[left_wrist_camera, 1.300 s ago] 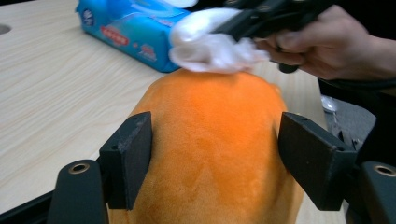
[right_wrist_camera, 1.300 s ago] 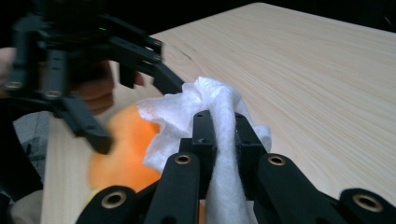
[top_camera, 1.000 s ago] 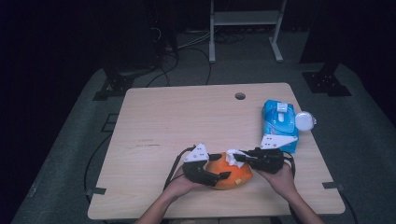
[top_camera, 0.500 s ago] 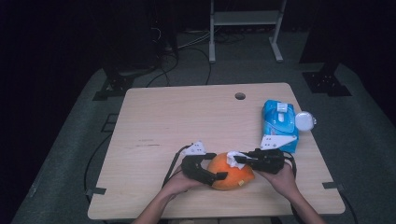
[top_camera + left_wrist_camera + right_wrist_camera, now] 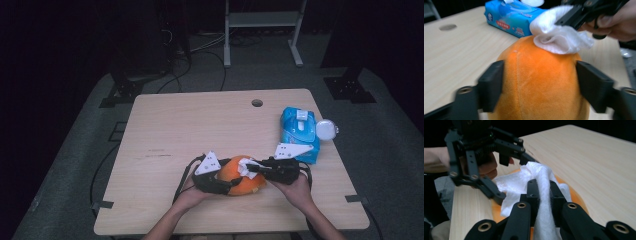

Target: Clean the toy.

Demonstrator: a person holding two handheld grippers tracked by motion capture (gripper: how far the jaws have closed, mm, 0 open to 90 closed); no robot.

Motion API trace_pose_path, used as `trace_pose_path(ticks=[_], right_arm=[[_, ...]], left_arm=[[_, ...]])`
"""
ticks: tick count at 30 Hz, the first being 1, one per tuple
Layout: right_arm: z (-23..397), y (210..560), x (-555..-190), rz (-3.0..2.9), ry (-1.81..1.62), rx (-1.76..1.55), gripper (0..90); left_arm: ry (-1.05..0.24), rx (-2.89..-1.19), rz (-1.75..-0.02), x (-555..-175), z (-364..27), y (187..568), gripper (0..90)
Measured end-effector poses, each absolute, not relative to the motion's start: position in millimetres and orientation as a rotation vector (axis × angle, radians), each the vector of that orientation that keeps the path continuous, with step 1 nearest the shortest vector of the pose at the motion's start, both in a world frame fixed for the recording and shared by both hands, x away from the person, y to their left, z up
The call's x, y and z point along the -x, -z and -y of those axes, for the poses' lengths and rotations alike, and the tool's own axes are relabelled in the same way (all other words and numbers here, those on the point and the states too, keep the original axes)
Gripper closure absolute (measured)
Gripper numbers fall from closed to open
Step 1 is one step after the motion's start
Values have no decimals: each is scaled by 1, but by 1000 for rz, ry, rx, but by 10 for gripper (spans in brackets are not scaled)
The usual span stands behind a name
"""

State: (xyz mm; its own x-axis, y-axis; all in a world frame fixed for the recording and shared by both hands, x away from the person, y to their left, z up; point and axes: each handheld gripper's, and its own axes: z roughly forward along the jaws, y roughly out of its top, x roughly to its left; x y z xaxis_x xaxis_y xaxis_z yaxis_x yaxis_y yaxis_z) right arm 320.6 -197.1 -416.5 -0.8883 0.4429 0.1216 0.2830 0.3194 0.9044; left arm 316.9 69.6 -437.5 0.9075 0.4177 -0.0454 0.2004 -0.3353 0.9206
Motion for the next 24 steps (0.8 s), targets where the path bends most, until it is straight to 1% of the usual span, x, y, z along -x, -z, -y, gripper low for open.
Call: trace_pose_path(ticks=[3,5,7,9,10,12,15,17,20,22,24], right_arm=[[200,417,-322,-2424,-1612,-679,816],[202,418,-322,-2419,-1606,-686,816],[205,418,-323,-2416,-1598,-697,816],[205,417,-322,-2410,-1599,-710,816],[203,416,-320,-2401,-1597,-699,816],[197,412,-316,-2402,-1613,-677,816],[182,408,-308,-2422,-1619,-588,816],[178,407,-307,-2428,-1586,-562,816],[187,410,-314,-2420,-1578,-609,817],[194,413,-318,-2411,-1586,-656,817],[203,414,-322,-2395,-1603,-699,817]], left_arm=[[-187,-1915,-501,-323,-75,440,99],[-130,-1913,-540,-327,-79,445,79],[-121,-1917,-530,-327,-80,446,141],[-164,-1939,-498,-323,-77,442,223],[-180,-1944,-483,-322,-76,440,249],[-228,-1966,-424,-317,-70,437,269],[-277,-1997,-358,-310,-66,435,269],[-263,-1990,-371,-312,-67,436,251],[-228,-1964,-422,-317,-71,437,139],[-206,-1944,-458,-319,-74,438,89],[-178,-1940,-480,-321,-75,439,82]])
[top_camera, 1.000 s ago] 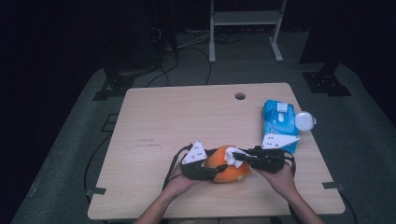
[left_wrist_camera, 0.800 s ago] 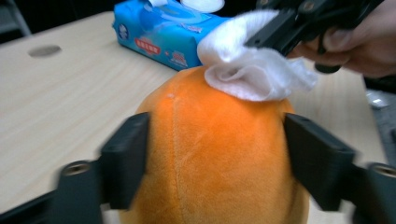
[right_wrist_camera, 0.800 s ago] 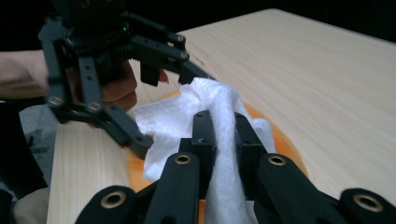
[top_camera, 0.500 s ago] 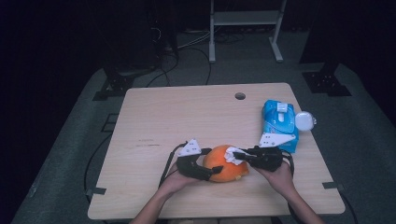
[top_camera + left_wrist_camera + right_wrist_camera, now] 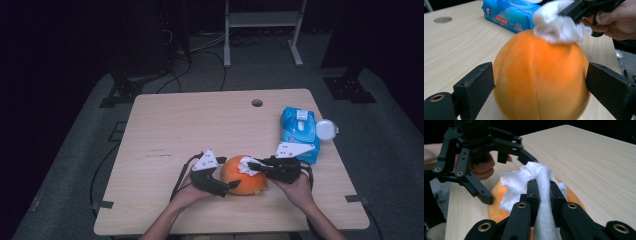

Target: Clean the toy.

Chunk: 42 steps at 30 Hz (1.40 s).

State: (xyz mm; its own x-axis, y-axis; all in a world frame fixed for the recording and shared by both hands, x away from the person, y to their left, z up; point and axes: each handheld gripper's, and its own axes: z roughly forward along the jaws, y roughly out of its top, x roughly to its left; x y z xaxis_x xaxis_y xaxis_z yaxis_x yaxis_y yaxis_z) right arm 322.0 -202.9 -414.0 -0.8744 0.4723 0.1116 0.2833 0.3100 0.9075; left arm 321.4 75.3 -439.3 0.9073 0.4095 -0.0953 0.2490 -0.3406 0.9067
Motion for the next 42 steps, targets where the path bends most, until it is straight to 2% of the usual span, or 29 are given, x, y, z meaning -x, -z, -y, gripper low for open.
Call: trace_pose_path(ticks=[1,4,8,13,17,18,19,22,26,30,33,38,39,42], right_arm=[[204,414,-323,-2392,-1601,-704,817],[201,412,-319,-2391,-1596,-702,816],[187,407,-310,-2397,-1620,-634,816],[181,403,-308,-2402,-1585,-580,818],[198,408,-318,-2378,-1588,-672,818],[202,409,-320,-2376,-1597,-695,818],[204,409,-321,-2369,-1602,-709,817],[203,408,-320,-2368,-1588,-701,818],[192,403,-312,-2365,-1592,-650,819],[172,399,-300,-2394,-1600,-550,819],[163,399,-296,-2411,-1554,-503,820],[178,398,-305,-2379,-1584,-579,822],[180,398,-306,-2376,-1590,-593,822],[179,399,-306,-2378,-1587,-602,822]], left_arm=[[-155,-1940,-490,-322,-75,441,87],[-161,-1958,-475,-321,-74,442,219],[-229,-1983,-398,-314,-69,435,289],[-244,-1980,-377,-312,-69,435,265],[-189,-1946,-466,-319,-71,439,91],[-171,-1946,-477,-321,-71,441,88],[-153,-1946,-479,-321,-71,442,94],[-170,-1963,-464,-319,-70,442,216],[-222,-1965,-441,-315,-67,436,289],[-292,-1978,-395,-308,-61,429,299],[-294,-1967,-398,-308,-62,431,287],[-244,-1952,-454,-314,-63,435,127],[-236,-1957,-451,-314,-62,438,132],[-261,-1968,-432,-312,-61,437,232]])
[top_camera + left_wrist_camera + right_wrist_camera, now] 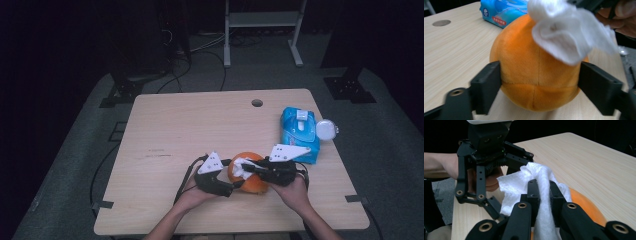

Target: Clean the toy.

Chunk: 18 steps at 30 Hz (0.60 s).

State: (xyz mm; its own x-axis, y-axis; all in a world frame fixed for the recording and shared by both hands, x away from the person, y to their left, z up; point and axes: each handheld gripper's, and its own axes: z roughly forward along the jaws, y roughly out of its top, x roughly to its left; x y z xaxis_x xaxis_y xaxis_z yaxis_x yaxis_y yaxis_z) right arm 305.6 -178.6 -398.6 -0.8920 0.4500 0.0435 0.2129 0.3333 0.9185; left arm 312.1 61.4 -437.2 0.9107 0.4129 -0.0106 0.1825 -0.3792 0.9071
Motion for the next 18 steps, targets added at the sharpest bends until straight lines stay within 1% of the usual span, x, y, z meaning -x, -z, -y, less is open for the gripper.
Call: trace_pose_path(ticks=[2,6,9,12,15,18], right_arm=[[173,400,-302,-2386,-1577,-578,821],[166,399,-299,-2407,-1554,-539,822],[174,397,-303,-2396,-1559,-561,823],[191,398,-309,-2358,-1560,-624,822],[204,401,-314,-2334,-1550,-694,823],[205,404,-315,-2337,-1564,-718,823]], left_arm=[[-294,-1981,-407,-309,-61,435,269],[-289,-1991,-398,-309,-62,436,307],[-278,-1993,-407,-310,-63,437,310],[-263,-1998,-420,-312,-67,439,309],[-250,-1996,-430,-314,-67,440,285],[-239,-1985,-442,-315,-66,438,163]])
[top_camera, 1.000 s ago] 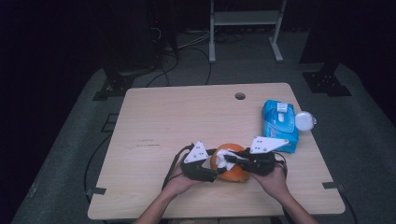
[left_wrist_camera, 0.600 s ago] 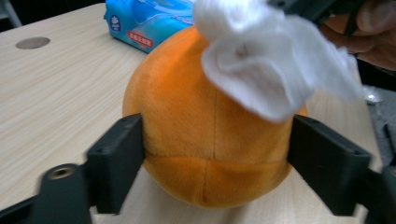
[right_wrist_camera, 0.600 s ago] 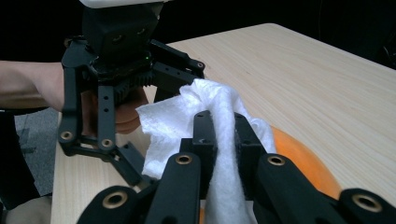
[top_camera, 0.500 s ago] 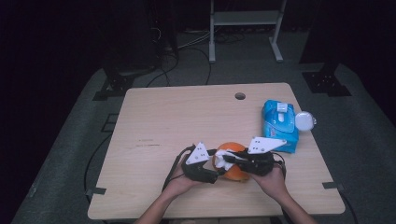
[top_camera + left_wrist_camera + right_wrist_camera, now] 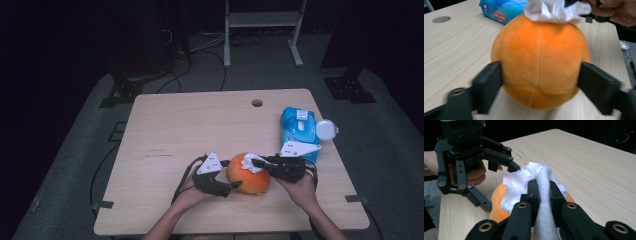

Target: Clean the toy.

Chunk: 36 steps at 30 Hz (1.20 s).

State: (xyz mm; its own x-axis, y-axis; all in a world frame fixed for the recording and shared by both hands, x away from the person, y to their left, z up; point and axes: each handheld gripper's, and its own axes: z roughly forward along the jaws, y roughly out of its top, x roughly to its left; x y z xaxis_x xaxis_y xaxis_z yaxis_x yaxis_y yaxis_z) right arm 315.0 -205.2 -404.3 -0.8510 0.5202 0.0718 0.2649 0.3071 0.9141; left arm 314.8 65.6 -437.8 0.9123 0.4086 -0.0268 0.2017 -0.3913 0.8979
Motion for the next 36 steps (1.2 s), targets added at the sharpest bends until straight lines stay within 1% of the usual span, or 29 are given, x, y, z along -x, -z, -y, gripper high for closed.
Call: trace_pose_path(ticks=[2,5,7,9,10,13,15,18,19,21,23,26,28,33,35,36], right_arm=[[199,405,-314,-2355,-1574,-701,822],[182,408,-310,-2396,-1567,-642,821],[174,408,-307,-2414,-1535,-601,821],[175,408,-308,-2417,-1531,-600,821],[178,408,-310,-2412,-1532,-617,821],[192,411,-314,-2395,-1508,-669,821],[202,414,-317,-2389,-1505,-712,820],[209,416,-319,-2385,-1526,-758,820],[208,417,-318,-2385,-1523,-752,820],[202,416,-317,-2390,-1549,-732,820],[192,414,-314,-2402,-1565,-689,820],[181,413,-311,-2413,-1535,-637,819],[184,414,-313,-2413,-1544,-649,819],[197,417,-317,-2394,-1537,-714,818],[200,419,-318,-2390,-1538,-725,818],[200,419,-318,-2391,-1550,-737,818]], left_arm=[[-233,-1943,-450,-314,-64,436,82],[-253,-1959,-419,-311,-60,435,84],[-275,-1994,-412,-311,-62,438,156],[-250,-2001,-440,-314,-67,438,218],[-248,-2006,-446,-315,-69,438,232],[-223,-2000,-476,-318,-76,441,236],[-216,-1986,-487,-319,-77,441,216],[-229,-1958,-483,-319,-73,437,126],[-238,-1942,-469,-318,-72,436,110],[-241,-1921,-439,-316,-69,434,110],[-255,-1946,-423,-314,-66,434,111],[-249,-1973,-432,-315,-70,437,196],[-233,-1977,-456,-318,-74,437,242],[-214,-1975,-496,-323,-83,439,263],[-204,-1972,-499,-324,-85,439,263],[-210,-1968,-493,-324,-85,438,243]])
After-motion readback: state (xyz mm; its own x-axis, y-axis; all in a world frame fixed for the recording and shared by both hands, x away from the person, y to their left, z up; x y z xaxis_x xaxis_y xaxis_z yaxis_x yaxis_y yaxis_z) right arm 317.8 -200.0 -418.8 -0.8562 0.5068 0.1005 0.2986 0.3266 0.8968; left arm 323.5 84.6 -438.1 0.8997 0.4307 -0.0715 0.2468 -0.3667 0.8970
